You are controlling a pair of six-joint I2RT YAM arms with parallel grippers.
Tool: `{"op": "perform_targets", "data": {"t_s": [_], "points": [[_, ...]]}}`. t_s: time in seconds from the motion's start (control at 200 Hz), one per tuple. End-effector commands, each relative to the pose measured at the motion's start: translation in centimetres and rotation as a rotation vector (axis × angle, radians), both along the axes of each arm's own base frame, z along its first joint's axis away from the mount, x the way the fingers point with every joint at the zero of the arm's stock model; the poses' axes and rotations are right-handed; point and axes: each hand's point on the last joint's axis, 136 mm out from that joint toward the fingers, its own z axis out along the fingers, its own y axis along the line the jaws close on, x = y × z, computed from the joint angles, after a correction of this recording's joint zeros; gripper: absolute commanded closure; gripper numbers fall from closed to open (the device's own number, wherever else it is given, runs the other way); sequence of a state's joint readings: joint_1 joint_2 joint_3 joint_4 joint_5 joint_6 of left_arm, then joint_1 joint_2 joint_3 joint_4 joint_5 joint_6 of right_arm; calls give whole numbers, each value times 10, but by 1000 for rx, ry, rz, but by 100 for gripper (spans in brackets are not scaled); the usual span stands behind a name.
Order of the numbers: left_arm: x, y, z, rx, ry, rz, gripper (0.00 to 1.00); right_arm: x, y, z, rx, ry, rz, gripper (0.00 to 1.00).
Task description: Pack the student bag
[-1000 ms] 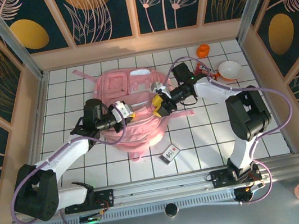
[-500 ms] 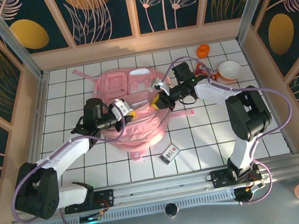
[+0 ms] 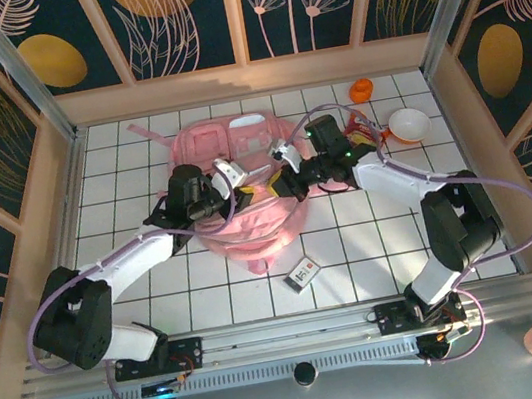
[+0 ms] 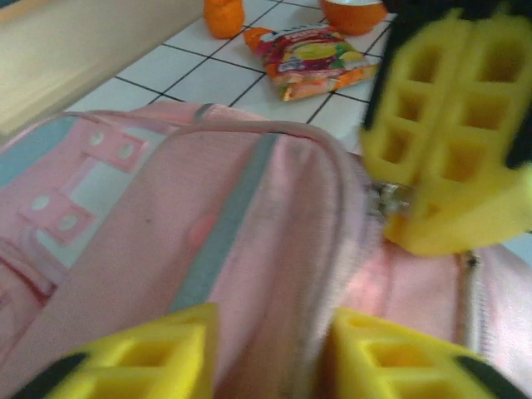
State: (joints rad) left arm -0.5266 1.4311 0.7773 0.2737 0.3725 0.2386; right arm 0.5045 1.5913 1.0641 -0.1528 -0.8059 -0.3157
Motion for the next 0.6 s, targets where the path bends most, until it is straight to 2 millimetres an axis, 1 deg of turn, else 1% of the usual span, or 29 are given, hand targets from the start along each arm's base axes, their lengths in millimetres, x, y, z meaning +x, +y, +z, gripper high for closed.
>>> {"op": "perform_targets", "data": {"t_s": [0.0,0.08,0.14,0.175,0.235,0.35,0.4,0.485,0.535,0.551,0.596], "points": [[32,5,50,-140,-51,171,43,-5,0,24,67,23,-44,100],[38,20,51,-163,45,270,32,10,-13,24,43,64,-147,100],[42,34,48,-199,156,374,28,21,-20,21,0,81,-218,100],[43,42,45,-225,227,426,27,24,-21,19,-25,83,-239,100],[40,53,36,-274,364,519,27,28,-23,17,-59,84,-275,100],[27,75,4,-367,615,707,28,31,-21,17,-104,75,-336,100],[21,80,-9,-403,705,764,29,31,-21,17,-120,71,-356,100],[13,89,-25,-446,795,860,29,33,-25,17,-140,72,-401,100],[10,95,-30,-461,819,906,29,34,-27,16,-146,70,-417,100],[10,96,-30,-468,824,920,29,29,-23,16,-148,67,-404,100],[9,101,-33,-488,836,960,29,27,-23,14,-154,64,-408,100]]}}
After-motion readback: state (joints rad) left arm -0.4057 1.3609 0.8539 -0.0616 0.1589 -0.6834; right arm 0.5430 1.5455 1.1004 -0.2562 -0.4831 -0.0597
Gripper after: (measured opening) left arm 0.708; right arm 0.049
